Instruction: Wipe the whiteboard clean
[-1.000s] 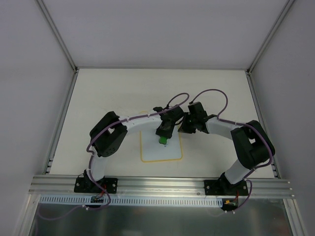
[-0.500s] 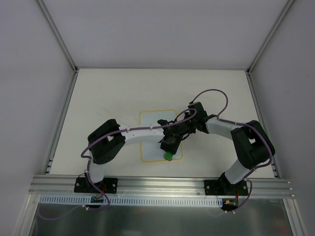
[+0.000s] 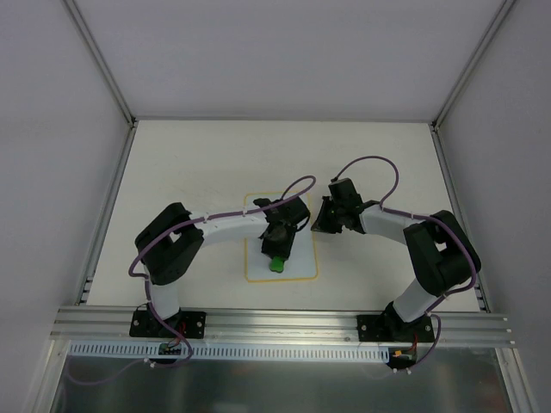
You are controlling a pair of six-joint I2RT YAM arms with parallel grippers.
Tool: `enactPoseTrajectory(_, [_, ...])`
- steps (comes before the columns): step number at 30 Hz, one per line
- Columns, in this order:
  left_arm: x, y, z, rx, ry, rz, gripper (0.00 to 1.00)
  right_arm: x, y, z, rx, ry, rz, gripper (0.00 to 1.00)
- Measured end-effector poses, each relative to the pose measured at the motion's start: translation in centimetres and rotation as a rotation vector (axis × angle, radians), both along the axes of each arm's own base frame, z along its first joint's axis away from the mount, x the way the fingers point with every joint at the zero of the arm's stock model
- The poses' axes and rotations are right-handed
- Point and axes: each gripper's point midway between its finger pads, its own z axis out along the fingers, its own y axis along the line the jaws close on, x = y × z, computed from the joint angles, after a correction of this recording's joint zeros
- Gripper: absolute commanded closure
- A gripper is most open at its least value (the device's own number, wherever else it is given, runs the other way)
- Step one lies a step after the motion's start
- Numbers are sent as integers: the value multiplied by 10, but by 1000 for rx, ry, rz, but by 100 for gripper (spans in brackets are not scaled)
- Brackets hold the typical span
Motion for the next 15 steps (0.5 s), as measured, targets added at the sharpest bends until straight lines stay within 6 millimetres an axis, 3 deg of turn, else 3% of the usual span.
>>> enactPoseTrajectory(4, [30,38,0,40,-2,120,100,1,0,0,2,-3,0,100])
enactPoseTrajectory(8, [54,63,1,72,-17,181,100,1,0,0,3,-5,0,100])
enactPoseTrajectory(12, [65,65,2,94,-12,183,100,1,0,0,2,-6,-2,100])
enactPoseTrajectory(15, [73,53,2,100,-17,163,100,2,-2,0,3,-6,-7,100])
